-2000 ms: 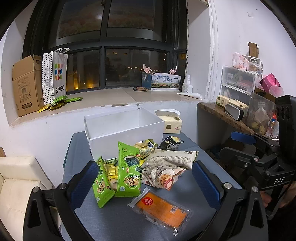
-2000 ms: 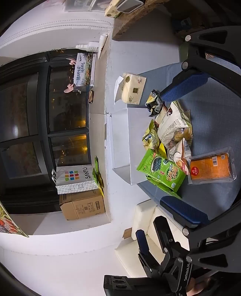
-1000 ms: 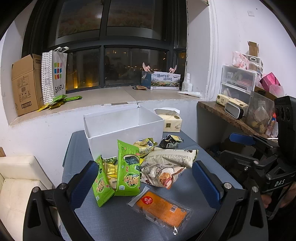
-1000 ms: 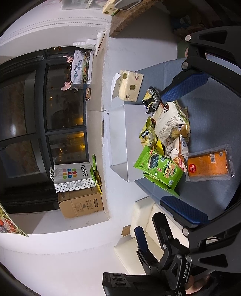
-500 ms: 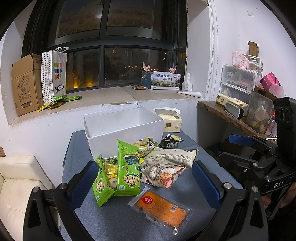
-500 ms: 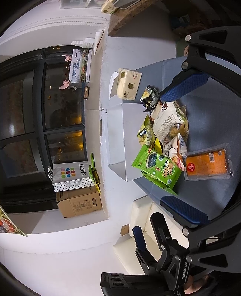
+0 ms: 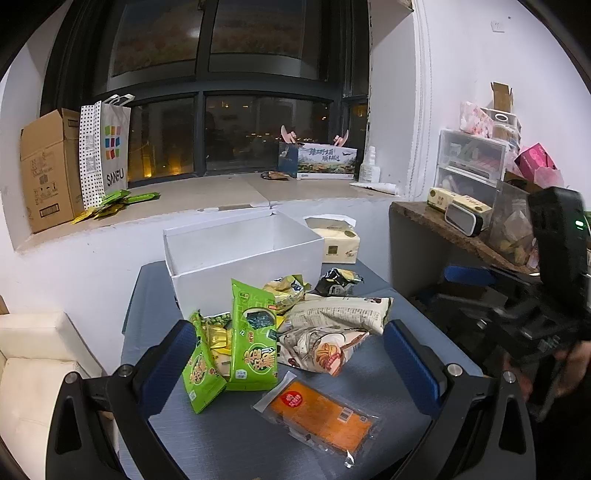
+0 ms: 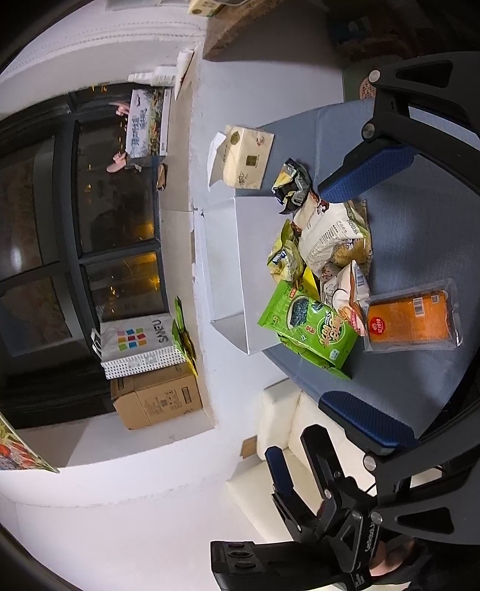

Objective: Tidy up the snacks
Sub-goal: 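Grasp the tall printed paper snack bag with the right gripper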

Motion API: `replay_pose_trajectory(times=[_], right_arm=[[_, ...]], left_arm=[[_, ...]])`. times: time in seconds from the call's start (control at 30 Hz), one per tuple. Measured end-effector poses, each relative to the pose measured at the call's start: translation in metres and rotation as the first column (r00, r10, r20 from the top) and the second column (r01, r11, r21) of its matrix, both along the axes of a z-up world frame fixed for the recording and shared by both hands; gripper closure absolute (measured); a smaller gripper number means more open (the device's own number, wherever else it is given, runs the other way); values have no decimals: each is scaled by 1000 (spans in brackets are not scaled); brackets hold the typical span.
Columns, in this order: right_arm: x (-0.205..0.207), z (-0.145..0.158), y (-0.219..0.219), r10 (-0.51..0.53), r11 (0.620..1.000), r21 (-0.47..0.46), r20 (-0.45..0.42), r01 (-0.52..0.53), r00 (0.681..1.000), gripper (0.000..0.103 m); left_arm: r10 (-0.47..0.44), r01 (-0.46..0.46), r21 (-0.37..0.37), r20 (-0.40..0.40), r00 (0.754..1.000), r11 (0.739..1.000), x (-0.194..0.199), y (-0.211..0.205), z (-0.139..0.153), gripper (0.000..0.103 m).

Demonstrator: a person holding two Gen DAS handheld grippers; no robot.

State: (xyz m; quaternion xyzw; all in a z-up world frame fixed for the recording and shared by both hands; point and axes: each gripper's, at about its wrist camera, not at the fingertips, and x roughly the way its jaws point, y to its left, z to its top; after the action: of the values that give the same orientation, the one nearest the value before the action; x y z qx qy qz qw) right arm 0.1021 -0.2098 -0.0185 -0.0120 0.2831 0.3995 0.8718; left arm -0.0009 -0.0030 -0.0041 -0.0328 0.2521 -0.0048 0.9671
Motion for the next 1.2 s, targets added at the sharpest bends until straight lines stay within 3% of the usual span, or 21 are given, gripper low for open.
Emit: replay_pose_trajectory(times=[0.17,0.33,0.6,0.77,0.83,0.87,0.9,0.93,1.07,1.2], right_arm=[[30,-4,3,19,999,-44,-11,-20,1000,0],[85,-27,21,74,990,-110,-136,-89,988,0],[165,-84,63,77,966,-199,-382,-164,921,0],[179,-117,83,71,930,-296,-437,-217,897,0],[179,-126,84,58,922,-323,-437,-216,898,16],[179,-128,84,51,918,-335,-434,-213,900,44],[177,-127,81,81,921,-307,-450,-239,889,59],[175,-127,79,100,925,-282,-469,-256,878,62],[159,-123,71,102,911,-328,-411,-252,906,64],[142,-110,49,109,932,-280,-387,-229,915,64]], left_arm=[[-12,12,-9,1,1000,1000,-1,3,-1,0],[-9,9,-35,-3,1000,999,-1,11,-5,0],[34,-35,-19,-50,998,999,3,24,-19,0],[30,-35,-66,-72,997,997,7,37,-30,0],[38,-44,-76,-83,996,996,10,40,-33,0],[39,-46,-80,-91,995,996,11,42,-35,0],[37,-46,-85,-97,995,995,13,43,-37,0],[36,-45,-87,-99,994,995,13,43,-38,0],[18,-29,-98,-107,994,995,18,43,-43,0],[-20,7,-101,-131,991,995,34,41,-47,0]])
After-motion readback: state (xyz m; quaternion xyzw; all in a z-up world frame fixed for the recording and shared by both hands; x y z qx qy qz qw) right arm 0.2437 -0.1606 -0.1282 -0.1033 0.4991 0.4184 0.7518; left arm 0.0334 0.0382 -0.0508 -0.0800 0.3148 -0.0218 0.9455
